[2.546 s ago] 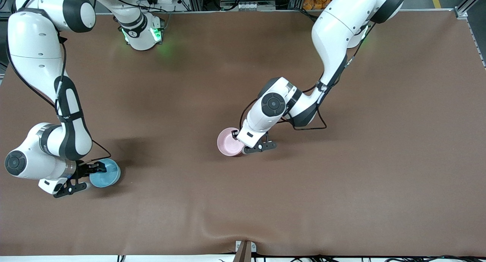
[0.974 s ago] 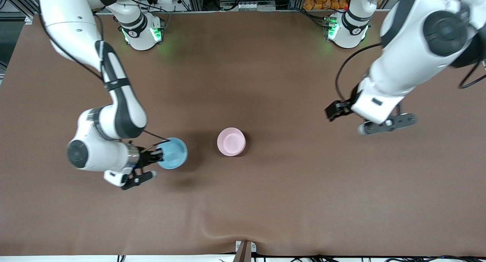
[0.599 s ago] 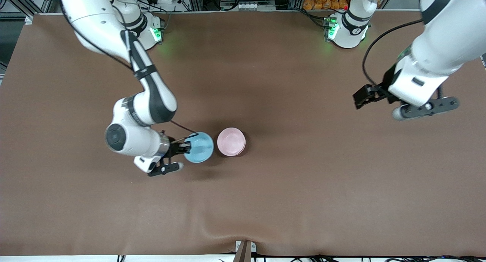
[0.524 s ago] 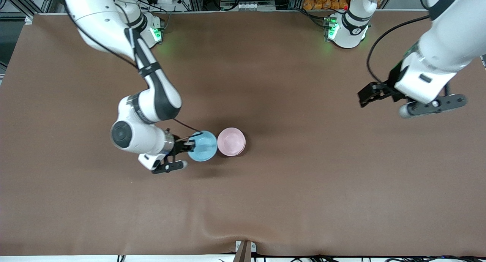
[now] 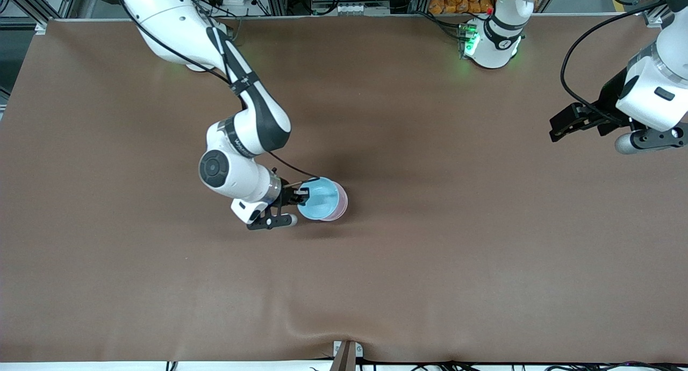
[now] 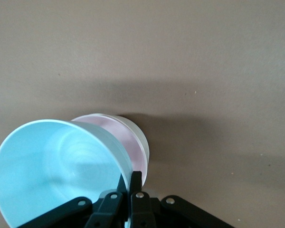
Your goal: Stack pink and blue bowls on white bowl
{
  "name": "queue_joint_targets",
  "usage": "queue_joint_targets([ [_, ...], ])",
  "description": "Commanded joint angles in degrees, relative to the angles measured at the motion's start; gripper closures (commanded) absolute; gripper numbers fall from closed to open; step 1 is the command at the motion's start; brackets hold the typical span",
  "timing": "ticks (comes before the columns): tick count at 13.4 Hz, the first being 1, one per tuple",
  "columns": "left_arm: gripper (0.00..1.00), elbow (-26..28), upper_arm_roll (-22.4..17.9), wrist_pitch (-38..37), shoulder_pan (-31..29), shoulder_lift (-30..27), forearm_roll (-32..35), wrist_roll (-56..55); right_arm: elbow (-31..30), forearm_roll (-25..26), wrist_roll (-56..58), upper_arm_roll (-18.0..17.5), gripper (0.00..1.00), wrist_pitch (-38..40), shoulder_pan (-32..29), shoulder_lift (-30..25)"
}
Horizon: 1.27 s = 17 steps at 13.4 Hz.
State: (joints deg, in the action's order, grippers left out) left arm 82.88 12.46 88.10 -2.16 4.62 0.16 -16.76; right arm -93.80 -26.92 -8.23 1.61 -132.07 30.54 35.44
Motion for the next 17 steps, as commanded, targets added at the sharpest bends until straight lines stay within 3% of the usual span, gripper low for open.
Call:
queue_joint_targets([
  [1,0.00,4.48,0.55,2.78,-1.62,-3.30,0.72,3.57,-2.61,-1.56,-0.30,0.50,1.00,-1.53,0.92,-0.99],
  [15,0.00,2.46,0.37,2.34,-3.37,-3.30,0.81,6.82,-2.70,-1.56,0.58,0.50,1.00,-5.22,3.03,1.03],
  [16,0.00,2.46,0.37,2.25,-3.38,-3.30,0.81,7.69,-2.70,-1.56,0.58,0.50,0.97,-5.22,3.03,1.03],
  [17,0.00,2.64,0.29,2.17,-3.55,-3.56,0.55,9.09,-2.62,-1.56,0.76,0.50,0.56,-5.39,2.95,1.03],
])
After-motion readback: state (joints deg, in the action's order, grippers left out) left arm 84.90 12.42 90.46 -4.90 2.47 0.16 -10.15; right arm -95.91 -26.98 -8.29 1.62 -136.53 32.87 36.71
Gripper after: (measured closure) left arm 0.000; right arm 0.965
